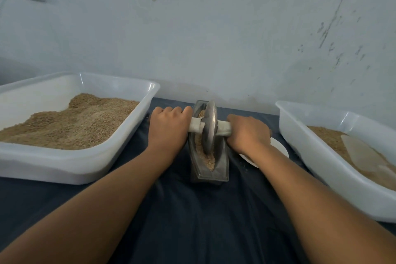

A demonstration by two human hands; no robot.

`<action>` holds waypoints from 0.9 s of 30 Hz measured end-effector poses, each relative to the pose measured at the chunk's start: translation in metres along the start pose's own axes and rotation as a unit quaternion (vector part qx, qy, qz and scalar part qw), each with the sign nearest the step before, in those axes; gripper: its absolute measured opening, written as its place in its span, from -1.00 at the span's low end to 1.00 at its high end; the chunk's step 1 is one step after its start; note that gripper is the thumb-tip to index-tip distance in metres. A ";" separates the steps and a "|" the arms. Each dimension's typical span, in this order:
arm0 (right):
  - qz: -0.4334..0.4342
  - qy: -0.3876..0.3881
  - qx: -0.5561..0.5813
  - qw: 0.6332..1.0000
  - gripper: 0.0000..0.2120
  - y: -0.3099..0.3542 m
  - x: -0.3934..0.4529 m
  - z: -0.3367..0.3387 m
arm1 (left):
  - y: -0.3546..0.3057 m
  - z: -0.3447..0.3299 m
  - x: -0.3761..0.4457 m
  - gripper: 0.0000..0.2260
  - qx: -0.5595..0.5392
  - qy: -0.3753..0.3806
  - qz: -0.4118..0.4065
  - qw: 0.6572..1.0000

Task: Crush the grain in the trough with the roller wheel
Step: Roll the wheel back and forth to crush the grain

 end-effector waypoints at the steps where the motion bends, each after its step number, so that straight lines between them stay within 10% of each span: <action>1: -0.006 0.021 0.008 1.000 -0.91 -0.001 0.005 -0.002 | 0.000 -0.002 0.003 -0.75 0.001 0.003 0.001 1.000; 17: -0.018 0.234 0.046 0.971 -0.69 -0.009 0.052 -0.009 | -0.003 -0.023 0.039 -0.83 0.023 -0.018 -0.011 1.000; 27: -0.012 0.094 0.027 0.995 -0.92 -0.008 0.036 -0.010 | -0.004 -0.013 0.021 -0.89 0.016 -0.028 -0.003 0.999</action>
Point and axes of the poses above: each hand's wrist, its own x-axis towards the middle knuckle, its own z-axis out of the back of the hand, y = z × x, the point moved 4 cm from there along x, towards the middle knuckle, and after that the axes turned 3 degrees about x, right-handed, at the moved point
